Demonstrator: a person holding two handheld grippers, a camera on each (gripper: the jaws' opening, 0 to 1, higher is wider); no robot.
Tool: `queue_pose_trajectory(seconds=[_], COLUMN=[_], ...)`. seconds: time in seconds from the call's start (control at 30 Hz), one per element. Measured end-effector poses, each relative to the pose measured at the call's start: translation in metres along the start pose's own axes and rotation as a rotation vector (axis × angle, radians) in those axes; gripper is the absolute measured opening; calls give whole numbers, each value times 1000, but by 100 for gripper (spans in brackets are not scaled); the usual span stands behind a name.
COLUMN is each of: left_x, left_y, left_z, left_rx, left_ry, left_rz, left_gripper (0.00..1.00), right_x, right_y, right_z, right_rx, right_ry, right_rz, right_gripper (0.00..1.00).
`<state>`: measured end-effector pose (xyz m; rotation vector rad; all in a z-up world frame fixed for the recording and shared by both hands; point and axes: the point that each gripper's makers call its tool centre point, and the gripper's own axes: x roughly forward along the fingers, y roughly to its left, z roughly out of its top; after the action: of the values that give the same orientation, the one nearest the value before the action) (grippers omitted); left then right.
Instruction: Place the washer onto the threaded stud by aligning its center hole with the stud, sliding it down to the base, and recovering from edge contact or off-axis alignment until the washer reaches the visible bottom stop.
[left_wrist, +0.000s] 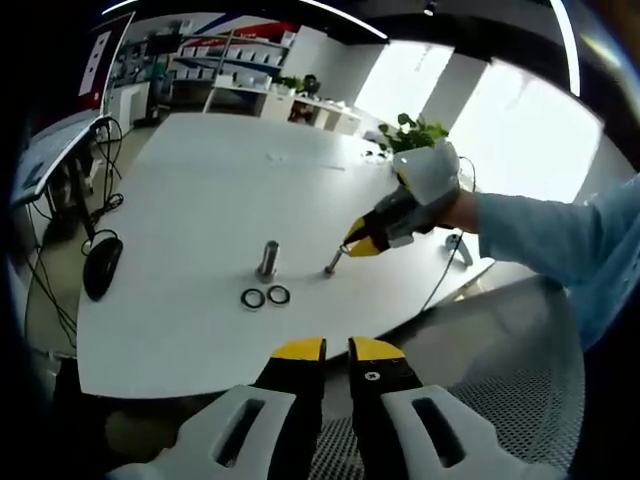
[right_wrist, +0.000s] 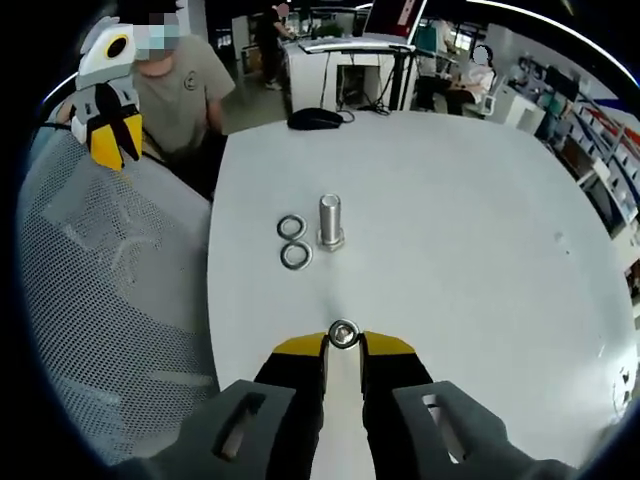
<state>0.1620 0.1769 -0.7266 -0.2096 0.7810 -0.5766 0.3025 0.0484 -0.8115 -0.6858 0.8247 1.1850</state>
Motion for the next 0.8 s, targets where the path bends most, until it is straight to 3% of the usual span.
queue_pose_trajectory(seconds=[0.8], left_x=[1], left_y=[0], left_z=[-2], left_rx=[2], left_ry=[14], left_rz=[-1], left_gripper=[6], right_x=[19], right_y=[0], right_z=[-8], right_rx=[-15], right_ry=[40], right_rz=[13], right_gripper=[14])
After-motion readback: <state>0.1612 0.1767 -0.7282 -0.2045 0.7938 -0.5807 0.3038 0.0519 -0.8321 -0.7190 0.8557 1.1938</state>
